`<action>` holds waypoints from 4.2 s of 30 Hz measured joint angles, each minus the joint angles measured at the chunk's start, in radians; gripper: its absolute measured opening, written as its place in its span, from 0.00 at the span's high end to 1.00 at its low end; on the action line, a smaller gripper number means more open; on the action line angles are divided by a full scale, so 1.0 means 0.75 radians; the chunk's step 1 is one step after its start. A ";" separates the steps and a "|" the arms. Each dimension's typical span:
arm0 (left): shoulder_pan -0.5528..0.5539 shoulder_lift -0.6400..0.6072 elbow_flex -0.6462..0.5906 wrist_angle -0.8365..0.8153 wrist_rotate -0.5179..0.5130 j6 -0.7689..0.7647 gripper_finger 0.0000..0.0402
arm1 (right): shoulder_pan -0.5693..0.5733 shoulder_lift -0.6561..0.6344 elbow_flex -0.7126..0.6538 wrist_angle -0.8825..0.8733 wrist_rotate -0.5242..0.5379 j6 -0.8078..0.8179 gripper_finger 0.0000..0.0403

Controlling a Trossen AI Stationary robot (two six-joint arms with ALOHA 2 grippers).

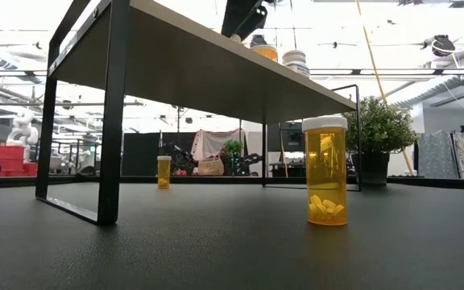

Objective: Pick and place medicine bottles onto shelf by color
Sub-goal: Put the small orange pill bottle on the shelf

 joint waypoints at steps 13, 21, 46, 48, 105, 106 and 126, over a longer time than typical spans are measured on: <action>0.000 0.000 0.000 -0.007 -0.001 0.004 0.44 | 0.158 -0.151 0.000 -0.005 0.271 0.064 0.48; 0.000 0.000 0.000 -0.007 -0.004 0.014 0.44 | 0.323 -0.249 -0.115 0.008 0.449 0.197 0.48; 0.012 0.000 0.000 -0.015 -0.006 -0.019 0.44 | 0.443 -0.984 -1.267 0.800 0.506 0.298 0.48; 0.012 0.000 0.000 -0.035 -0.005 -0.035 0.44 | 0.425 -1.024 -1.304 0.862 0.506 0.283 0.48; 0.115 -0.001 0.000 -0.277 0.019 0.082 0.44 | 0.305 -1.025 -1.324 1.051 0.406 0.300 0.48; 0.136 -0.001 0.000 -0.275 0.018 0.089 0.44 | 0.303 -1.019 -1.324 1.047 0.406 0.300 0.48; 0.777 -0.002 -0.135 -0.024 0.361 0.221 0.44 | 0.274 -1.000 -1.324 1.043 0.405 0.235 0.48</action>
